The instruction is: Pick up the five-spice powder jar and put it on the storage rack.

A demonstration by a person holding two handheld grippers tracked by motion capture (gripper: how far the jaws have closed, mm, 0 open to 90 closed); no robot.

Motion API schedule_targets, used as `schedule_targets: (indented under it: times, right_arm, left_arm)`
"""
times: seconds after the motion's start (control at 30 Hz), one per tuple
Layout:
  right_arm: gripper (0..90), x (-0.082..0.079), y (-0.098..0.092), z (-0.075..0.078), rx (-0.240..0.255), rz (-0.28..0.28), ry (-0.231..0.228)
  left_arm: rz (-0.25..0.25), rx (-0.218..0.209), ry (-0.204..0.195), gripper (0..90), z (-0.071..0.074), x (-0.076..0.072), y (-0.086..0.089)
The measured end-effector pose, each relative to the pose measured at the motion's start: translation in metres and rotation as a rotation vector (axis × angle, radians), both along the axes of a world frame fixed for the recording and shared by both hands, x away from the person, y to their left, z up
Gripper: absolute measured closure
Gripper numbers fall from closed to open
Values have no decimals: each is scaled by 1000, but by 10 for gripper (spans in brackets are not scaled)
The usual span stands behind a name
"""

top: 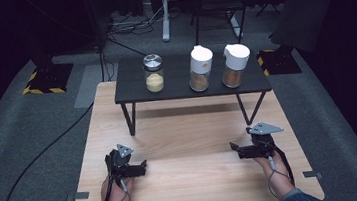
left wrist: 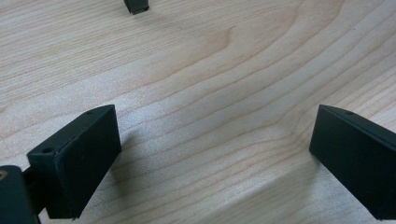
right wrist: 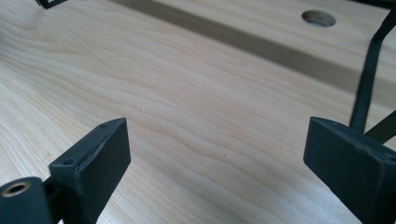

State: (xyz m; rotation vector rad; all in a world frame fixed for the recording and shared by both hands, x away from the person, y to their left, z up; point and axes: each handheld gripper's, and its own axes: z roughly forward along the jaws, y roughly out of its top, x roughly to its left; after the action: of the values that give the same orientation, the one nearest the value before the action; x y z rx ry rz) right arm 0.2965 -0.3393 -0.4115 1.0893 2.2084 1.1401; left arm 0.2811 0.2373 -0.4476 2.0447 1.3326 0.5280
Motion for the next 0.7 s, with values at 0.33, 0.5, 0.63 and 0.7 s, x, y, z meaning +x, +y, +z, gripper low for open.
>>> schedule_targets:
  times: [0.33, 0.5, 0.63, 0.7]
  right_arm:
    - [70, 2, -1, -16, -11, -3, 30]
    - [70, 2, 0, -21, -21, -9, 48]
    - [69, 2, 0, -24, -29, -15, 64]
    - [67, 3, 0, -26, -32, -17, 72]
  left_arm:
    - [0, 1, 0, 19, 0, 0, 0]
    - [0, 0, 0, 20, 0, 0, 0]
    - [0, 1, 0, 20, 0, 0, 0]
    - [0, 0, 0, 20, 0, 0, 0]
